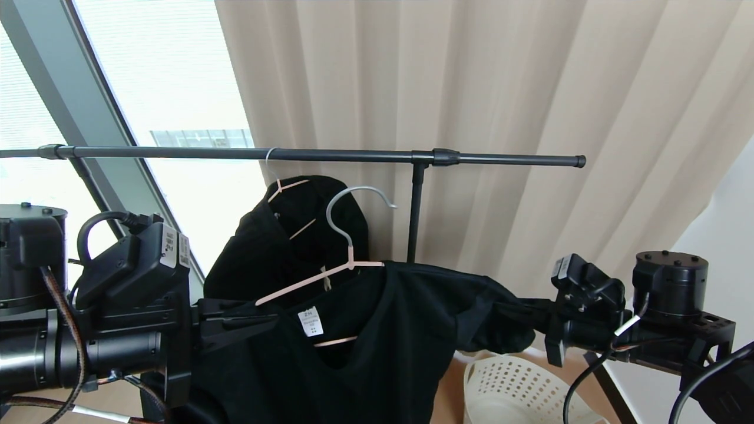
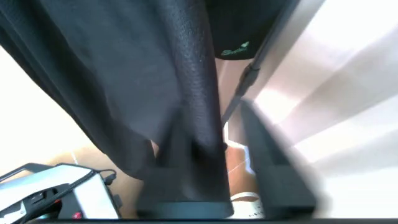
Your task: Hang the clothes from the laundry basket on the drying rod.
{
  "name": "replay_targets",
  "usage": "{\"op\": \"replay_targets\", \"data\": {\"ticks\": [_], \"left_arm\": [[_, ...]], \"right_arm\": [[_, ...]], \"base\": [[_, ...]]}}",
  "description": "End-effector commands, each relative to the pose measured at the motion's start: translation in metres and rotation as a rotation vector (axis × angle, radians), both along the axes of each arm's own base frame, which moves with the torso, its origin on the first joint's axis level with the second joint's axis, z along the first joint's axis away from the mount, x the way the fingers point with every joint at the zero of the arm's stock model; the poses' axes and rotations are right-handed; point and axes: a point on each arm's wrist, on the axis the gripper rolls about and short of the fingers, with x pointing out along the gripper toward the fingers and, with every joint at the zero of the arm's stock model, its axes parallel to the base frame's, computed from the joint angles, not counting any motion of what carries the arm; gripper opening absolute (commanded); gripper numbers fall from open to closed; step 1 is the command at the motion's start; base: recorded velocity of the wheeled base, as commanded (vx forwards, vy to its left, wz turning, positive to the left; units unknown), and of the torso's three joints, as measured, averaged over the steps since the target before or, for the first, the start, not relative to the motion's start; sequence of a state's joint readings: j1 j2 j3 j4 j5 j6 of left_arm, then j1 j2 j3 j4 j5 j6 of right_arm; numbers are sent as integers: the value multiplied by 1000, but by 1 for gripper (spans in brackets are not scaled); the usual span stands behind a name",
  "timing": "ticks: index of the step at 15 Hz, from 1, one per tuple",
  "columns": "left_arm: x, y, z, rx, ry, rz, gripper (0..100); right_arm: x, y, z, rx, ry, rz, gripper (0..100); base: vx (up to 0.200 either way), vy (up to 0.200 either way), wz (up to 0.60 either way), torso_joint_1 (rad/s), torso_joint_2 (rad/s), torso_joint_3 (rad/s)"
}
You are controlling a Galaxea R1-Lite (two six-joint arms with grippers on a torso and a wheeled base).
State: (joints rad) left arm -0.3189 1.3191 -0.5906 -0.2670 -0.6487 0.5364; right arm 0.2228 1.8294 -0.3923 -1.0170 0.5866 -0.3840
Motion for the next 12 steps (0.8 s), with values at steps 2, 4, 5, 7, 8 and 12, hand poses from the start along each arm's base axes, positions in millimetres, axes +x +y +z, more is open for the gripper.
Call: {"op": "replay_targets", "data": {"ticks": [2,4,5,7,8,12], "left_arm": [[1,1,-2,1,5,5,0],[2,2,-3,1,7,14,0],[2,4,-2,1,3,21,0],[3,6,-2,1,3,32,0],[3,6,-2,0,2,33,0],[5,9,-1,-2,-3,50,0]], "right_arm": [[-1,-17,21,21,-75,-60,0],[2,-28,28,26,-105,-102,0],[4,-35,30,35,-108,-130,0],[8,-43,34,58,-104,-166,0],[10,-45,35,67,-102,-178,0],[18,-61,40,141,-72,-211,0]], "base": [[0,0,0,0,0,0],[0,0,0,0,0,0],[0,0,0,0,0,0],[0,0,0,0,0,0],[0,0,0,0,0,0],[0,0,0,0,0,0]]}}
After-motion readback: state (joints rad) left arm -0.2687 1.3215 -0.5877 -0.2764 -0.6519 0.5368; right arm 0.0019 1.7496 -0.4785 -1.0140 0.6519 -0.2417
